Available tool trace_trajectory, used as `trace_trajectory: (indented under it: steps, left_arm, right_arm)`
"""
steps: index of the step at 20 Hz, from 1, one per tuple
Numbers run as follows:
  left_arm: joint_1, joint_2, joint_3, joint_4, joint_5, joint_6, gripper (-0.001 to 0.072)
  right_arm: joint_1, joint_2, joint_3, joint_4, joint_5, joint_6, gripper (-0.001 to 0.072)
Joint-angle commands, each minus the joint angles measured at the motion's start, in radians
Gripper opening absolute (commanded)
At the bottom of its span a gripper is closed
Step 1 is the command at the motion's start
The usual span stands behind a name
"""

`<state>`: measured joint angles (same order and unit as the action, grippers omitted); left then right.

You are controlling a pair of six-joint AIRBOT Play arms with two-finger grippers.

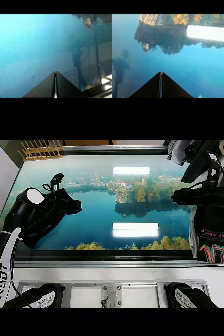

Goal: Fold the clothes and pants, and hang the long-sleeved shirts on hangers.

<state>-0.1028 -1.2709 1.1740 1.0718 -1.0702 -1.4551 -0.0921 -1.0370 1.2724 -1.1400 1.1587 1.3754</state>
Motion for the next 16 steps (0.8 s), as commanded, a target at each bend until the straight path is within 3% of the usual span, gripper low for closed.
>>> trace_trajectory:
  steps: [1, 12, 13, 14, 15, 16]
  left_arm:
    - [0.000, 0.000, 0.000, 0.000, 0.000, 0.000, 0.0009]
    - [-0.010, 0.000, 0.000, 0.010, 0.033, 0.001, 0.0010]
    - [-0.010, 0.000, 0.001, 0.038, 0.079, 0.037, 0.0109]
    - [-0.005, -0.003, 0.012, 0.097, 0.120, 0.081, 0.0505]
    - [-0.005, -0.015, 0.032, 0.192, 0.174, 0.072, 0.0693]
    - [0.002, -0.043, 0.066, 0.309, 0.209, 0.053, 0.0654]
  right_arm:
    - [0.001, 0.000, 0.000, 0.000, 0.000, 0.000, 0.0037]
    - [0.001, 0.000, 0.000, 0.000, 0.000, 0.000, 0.0037]
    - [0.001, 0.000, 0.000, 0.000, 0.000, 0.000, 0.0037]
    - [0.001, 0.000, 0.000, 0.000, 0.000, 0.000, 0.0037]
    - [0.001, 0.000, 0.000, 0.000, 0.000, 0.000, 0.0037]
    - [0.001, 0.000, 0.000, 0.000, 0.000, 0.000, 0.0037]
